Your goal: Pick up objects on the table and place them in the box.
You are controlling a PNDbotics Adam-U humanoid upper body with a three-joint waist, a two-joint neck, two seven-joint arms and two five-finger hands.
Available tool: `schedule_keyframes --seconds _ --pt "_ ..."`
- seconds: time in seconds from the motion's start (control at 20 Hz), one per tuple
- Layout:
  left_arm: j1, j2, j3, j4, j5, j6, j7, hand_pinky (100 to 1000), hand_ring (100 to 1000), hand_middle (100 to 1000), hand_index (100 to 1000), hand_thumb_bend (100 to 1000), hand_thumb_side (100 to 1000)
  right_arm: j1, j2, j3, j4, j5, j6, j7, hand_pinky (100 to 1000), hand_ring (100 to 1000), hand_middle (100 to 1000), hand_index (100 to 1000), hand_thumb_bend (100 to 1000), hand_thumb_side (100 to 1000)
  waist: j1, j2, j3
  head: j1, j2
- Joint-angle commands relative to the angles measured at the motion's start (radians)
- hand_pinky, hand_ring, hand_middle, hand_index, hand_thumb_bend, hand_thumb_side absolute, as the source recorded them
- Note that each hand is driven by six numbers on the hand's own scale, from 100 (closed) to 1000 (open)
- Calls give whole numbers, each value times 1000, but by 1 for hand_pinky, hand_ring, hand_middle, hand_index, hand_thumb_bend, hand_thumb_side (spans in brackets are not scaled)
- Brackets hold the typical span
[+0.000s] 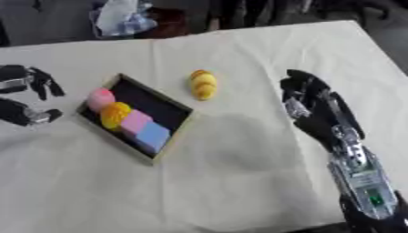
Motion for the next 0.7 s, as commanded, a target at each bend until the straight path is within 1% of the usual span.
schedule_keyframes --seconds 0.05,0.1,0.15,0.3,0.4,0.5,0.55,0.6,0.7 --pt "24 40 66 -89 53 42 46 751 608 655 781 131 540 -67 -102 21 19 29 -19 22 802 816 729 863 100 296 -17 -32 9 -10 0" --pt "41 39 80 -113 68 56 62 751 608 655 781 131 540 -91 -127 31 34 32 -24 32 802 816 729 863 100 296 -17 -32 12 -11 -1" --pt "60 30 98 -138 84 70 78 755 605 653 783 100 554 -118 -153 45 50 38 -31 43 804 822 740 882 100 268 -19 -33 20 -16 -1" --pt "122 -8 161 -214 132 103 125 759 599 648 782 100 575 -195 -227 92 116 67 -53 87 808 837 759 900 100 244 -20 -33 39 -31 -2" --pt "147 -8 175 -259 162 128 156 759 599 648 782 100 575 -244 -242 101 164 69 -65 117 808 837 759 900 100 244 -18 -30 38 -29 -5" --pt "160 0 170 -286 196 155 189 759 599 648 782 100 575 -279 -243 103 204 65 -77 140 808 837 759 900 100 244 -17 -29 34 -25 -7" --pt "166 2 167 -295 214 166 207 758 582 628 771 100 638 -289 -245 105 219 64 -81 148 825 880 816 942 100 262 -19 -28 36 -30 -8" --pt "183 -10 179 -313 233 176 226 758 582 628 771 100 646 -307 -257 120 240 72 -77 160 832 894 833 953 100 277 -22 -28 50 -45 -10" --pt "229 -53 222 -360 267 182 260 757 579 625 770 100 660 -355 -277 165 289 99 -59 190 839 911 856 965 100 292 -23 -26 88 -75 -16"
